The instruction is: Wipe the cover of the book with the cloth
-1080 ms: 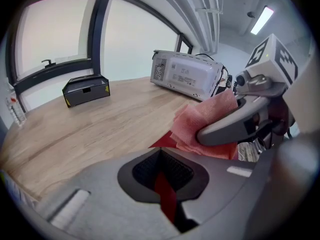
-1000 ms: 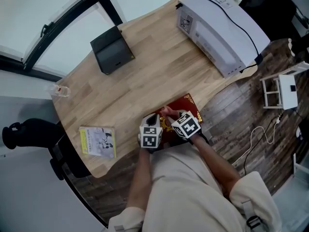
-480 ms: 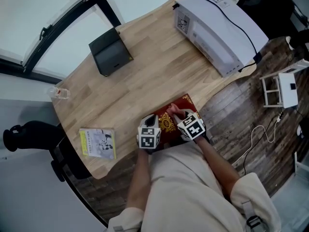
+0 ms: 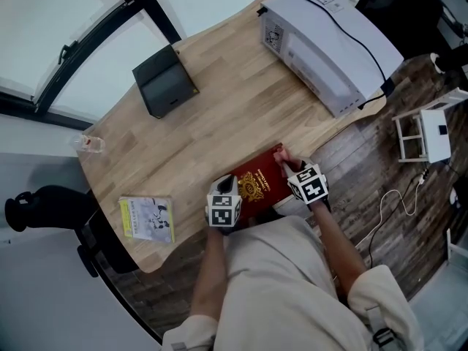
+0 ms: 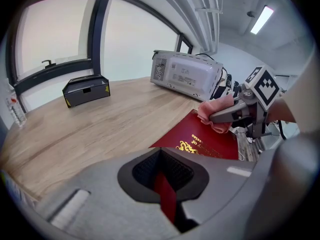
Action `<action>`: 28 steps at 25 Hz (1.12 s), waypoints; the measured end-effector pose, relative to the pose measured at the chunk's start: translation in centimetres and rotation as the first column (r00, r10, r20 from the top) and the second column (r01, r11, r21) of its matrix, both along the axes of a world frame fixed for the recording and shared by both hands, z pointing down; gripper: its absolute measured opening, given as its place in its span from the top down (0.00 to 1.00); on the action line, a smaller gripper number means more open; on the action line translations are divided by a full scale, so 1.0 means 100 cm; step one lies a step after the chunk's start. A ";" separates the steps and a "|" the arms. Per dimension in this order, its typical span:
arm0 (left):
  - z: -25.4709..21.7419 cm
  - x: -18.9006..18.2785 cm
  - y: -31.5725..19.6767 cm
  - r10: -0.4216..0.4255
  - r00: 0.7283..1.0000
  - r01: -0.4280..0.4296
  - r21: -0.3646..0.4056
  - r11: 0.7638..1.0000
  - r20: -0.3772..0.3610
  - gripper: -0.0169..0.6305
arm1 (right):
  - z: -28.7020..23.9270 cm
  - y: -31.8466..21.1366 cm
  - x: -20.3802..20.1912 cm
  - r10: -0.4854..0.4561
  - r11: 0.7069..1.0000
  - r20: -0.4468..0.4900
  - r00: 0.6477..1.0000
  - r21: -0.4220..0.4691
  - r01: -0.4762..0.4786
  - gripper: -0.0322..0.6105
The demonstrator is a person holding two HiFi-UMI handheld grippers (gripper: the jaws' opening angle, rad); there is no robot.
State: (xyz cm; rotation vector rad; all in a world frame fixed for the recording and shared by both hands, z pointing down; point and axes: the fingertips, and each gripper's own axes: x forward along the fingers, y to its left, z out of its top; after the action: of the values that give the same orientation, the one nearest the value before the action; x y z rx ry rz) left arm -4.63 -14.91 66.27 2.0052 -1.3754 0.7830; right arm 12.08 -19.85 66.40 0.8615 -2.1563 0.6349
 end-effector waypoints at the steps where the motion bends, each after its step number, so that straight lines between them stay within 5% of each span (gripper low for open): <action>1: 0.000 0.000 0.000 0.000 1.000 0.000 0.001 1.000 0.002 0.96 | -0.001 -0.003 0.005 0.011 1.000 -0.004 1.000 0.004 -0.011 0.91; 6: -0.001 0.000 0.001 0.003 1.000 -0.004 0.008 1.000 0.014 0.96 | 0.004 -0.015 0.044 0.113 0.994 -0.110 0.988 0.027 -0.110 0.91; 9: -0.001 0.001 0.001 0.004 1.000 -0.004 0.014 1.000 0.020 0.96 | -0.019 -0.016 0.041 0.167 0.985 -0.030 0.985 0.042 -0.166 0.91; 13: -0.001 0.000 0.000 0.000 1.000 -0.001 0.017 1.000 0.027 0.96 | -0.041 0.017 -0.020 0.027 1.000 0.123 0.992 -0.019 -0.025 0.91; 17: -0.002 0.002 0.000 0.001 1.000 -0.002 0.021 1.000 0.030 0.96 | -0.034 0.070 -0.069 -0.111 0.975 0.238 0.965 -0.160 0.152 0.91; 23: -0.001 0.001 0.000 0.001 0.999 -0.002 0.032 0.999 0.046 0.96 | -0.005 0.107 -0.088 -0.236 0.941 0.210 0.949 -0.192 0.277 0.91; 28: -0.001 0.000 0.000 0.005 0.998 -0.007 0.037 0.999 0.055 0.96 | 0.009 0.104 -0.083 -0.266 0.953 0.105 0.958 -0.119 0.278 0.91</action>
State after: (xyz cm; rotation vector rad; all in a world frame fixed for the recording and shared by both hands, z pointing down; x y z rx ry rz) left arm -4.60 -14.90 66.16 2.0310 -1.4251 0.8260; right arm 3.83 -9.43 67.28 0.4609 -2.2297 0.6754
